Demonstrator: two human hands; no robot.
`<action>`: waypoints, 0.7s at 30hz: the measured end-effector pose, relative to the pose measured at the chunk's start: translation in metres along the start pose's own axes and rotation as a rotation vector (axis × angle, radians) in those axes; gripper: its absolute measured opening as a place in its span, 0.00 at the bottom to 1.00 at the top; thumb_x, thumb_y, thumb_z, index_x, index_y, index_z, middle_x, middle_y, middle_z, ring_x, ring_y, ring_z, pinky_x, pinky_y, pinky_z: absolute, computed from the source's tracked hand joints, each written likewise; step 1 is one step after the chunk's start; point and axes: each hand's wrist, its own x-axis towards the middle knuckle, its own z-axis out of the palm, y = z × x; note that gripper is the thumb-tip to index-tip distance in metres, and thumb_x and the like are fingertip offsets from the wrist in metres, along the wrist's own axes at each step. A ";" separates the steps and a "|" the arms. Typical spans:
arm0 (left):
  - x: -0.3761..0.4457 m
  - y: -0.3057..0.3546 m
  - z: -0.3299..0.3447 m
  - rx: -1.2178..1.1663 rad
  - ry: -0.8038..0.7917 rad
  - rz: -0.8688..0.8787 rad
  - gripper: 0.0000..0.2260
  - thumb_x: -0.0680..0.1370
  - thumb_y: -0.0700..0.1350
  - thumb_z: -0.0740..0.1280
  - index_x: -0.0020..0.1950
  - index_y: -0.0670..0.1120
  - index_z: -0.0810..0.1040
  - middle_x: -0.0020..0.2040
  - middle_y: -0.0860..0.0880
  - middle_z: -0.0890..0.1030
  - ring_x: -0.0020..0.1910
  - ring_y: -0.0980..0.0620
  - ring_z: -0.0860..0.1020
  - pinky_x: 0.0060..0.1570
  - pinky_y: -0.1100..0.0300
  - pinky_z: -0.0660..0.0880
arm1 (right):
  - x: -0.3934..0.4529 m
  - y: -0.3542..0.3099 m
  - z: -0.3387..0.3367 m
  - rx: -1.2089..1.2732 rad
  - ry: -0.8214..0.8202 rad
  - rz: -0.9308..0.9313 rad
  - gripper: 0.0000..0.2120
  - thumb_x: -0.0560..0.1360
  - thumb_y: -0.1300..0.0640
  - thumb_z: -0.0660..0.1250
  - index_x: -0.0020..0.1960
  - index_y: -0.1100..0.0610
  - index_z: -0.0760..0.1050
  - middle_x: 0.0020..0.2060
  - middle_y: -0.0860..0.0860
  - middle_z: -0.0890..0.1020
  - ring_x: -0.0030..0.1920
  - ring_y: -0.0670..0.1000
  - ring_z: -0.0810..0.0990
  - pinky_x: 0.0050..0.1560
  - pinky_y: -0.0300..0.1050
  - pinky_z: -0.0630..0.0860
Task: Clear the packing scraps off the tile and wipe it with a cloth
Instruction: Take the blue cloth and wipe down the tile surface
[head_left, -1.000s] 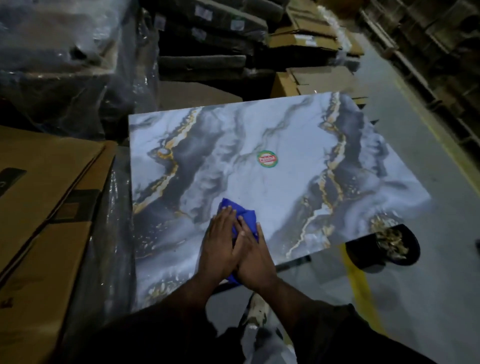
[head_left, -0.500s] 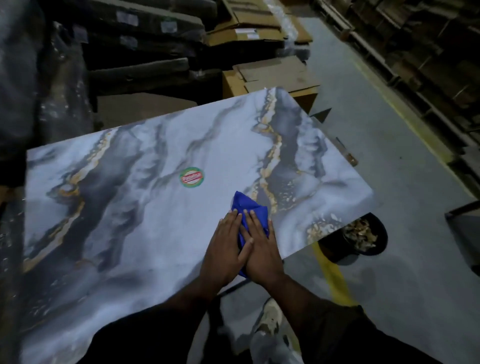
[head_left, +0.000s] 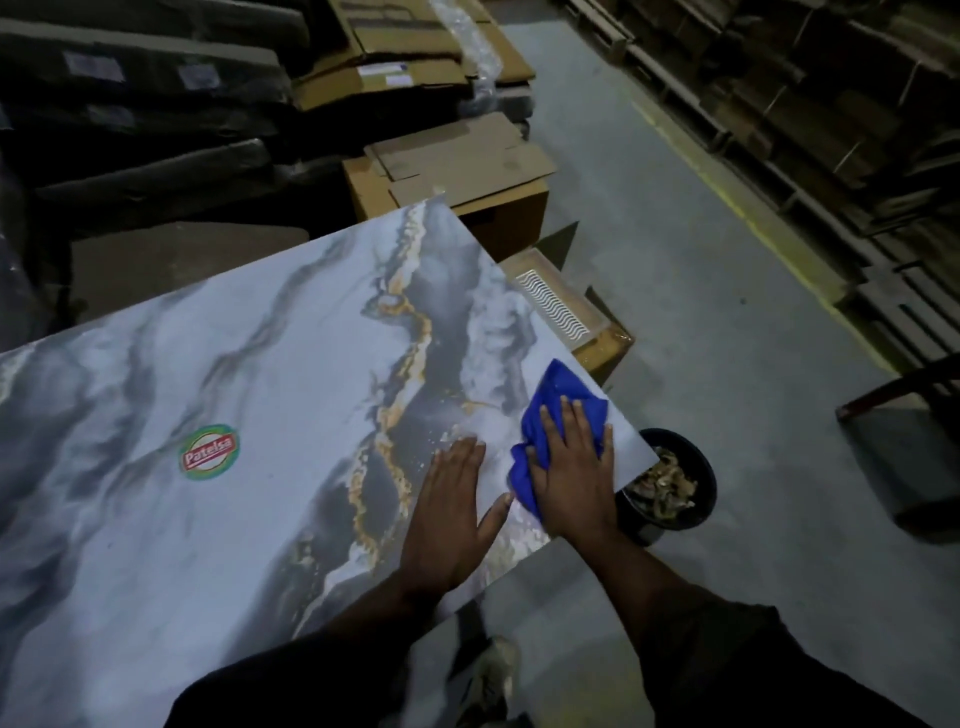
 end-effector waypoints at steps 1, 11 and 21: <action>0.005 0.005 0.003 0.002 -0.008 0.000 0.30 0.83 0.60 0.59 0.79 0.42 0.64 0.80 0.46 0.64 0.80 0.50 0.60 0.81 0.50 0.53 | 0.009 0.015 -0.002 0.014 -0.003 0.051 0.33 0.80 0.40 0.44 0.81 0.52 0.61 0.81 0.56 0.59 0.81 0.56 0.55 0.77 0.64 0.55; 0.063 0.060 0.020 -0.133 -0.071 0.003 0.28 0.83 0.60 0.59 0.78 0.45 0.67 0.77 0.49 0.69 0.78 0.52 0.64 0.80 0.54 0.54 | 0.077 0.088 -0.054 0.158 0.085 0.302 0.25 0.80 0.58 0.64 0.76 0.55 0.67 0.72 0.58 0.70 0.71 0.60 0.68 0.65 0.57 0.73; 0.131 0.106 -0.039 -0.679 -0.024 -0.394 0.13 0.85 0.56 0.58 0.58 0.51 0.79 0.55 0.50 0.83 0.55 0.51 0.81 0.60 0.48 0.78 | 0.066 0.033 -0.114 0.918 0.304 0.316 0.17 0.85 0.47 0.56 0.69 0.52 0.72 0.63 0.54 0.80 0.62 0.57 0.79 0.57 0.44 0.70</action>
